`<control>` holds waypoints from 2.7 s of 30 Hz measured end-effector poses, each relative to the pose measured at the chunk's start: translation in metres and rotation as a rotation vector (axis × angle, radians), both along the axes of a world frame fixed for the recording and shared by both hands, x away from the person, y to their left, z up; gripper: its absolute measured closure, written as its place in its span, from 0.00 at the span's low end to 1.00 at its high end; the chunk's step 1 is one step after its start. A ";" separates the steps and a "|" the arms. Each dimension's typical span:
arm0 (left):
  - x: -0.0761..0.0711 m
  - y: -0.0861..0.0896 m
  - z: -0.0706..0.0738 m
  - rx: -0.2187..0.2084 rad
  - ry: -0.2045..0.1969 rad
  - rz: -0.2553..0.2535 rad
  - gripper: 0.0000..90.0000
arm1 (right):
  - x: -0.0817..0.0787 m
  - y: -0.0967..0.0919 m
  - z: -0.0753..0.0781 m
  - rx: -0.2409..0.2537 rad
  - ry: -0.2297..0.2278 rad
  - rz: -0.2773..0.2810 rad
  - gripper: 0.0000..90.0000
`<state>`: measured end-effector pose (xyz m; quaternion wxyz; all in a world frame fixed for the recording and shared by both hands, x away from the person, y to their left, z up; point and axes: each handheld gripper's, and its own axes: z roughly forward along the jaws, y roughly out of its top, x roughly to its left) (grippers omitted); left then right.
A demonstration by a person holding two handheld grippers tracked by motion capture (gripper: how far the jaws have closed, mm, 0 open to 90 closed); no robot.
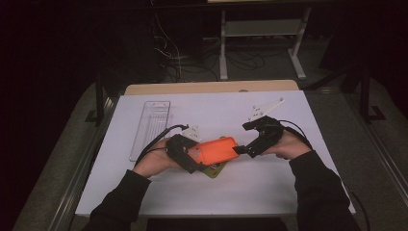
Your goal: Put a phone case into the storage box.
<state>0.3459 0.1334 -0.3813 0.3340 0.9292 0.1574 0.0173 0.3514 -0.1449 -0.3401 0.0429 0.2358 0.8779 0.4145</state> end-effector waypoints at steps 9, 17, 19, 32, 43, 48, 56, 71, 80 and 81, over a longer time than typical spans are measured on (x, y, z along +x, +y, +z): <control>0.005 0.002 -0.001 0.021 -0.016 0.141 0.18 | -0.003 -0.018 -0.016 0.033 -0.023 -0.168 0.04; 0.007 0.001 -0.004 0.031 0.002 0.201 0.18 | -0.010 -0.016 -0.041 0.039 0.037 -0.272 0.02; 0.008 0.002 -0.004 0.045 0.006 0.203 0.18 | -0.012 -0.014 -0.047 0.035 0.039 -0.293 0.02; 0.008 0.003 -0.003 0.047 0.015 0.228 0.18 | -0.022 0.003 -0.074 0.017 0.014 -0.357 0.00; 0.008 0.003 -0.004 0.033 0.027 0.244 0.18 | -0.022 0.010 -0.077 -0.016 -0.018 -0.351 0.00; 0.009 0.003 -0.004 0.054 0.022 0.223 0.18 | -0.023 0.010 -0.076 -0.035 -0.063 -0.343 0.00; 0.007 0.001 -0.005 0.019 0.037 0.245 0.18 | -0.024 0.011 -0.077 -0.110 -0.166 -0.314 0.00; 0.008 0.004 -0.002 0.040 0.022 0.226 0.18 | -0.032 0.016 -0.071 -0.190 -0.318 -0.286 0.00; 0.007 0.004 -0.002 0.047 0.025 0.221 0.18 | -0.034 0.020 -0.070 -0.259 -0.416 -0.260 0.00; 0.007 0.004 -0.002 0.048 0.024 0.221 0.18 | -0.035 0.019 -0.070 -0.271 -0.427 -0.254 0.00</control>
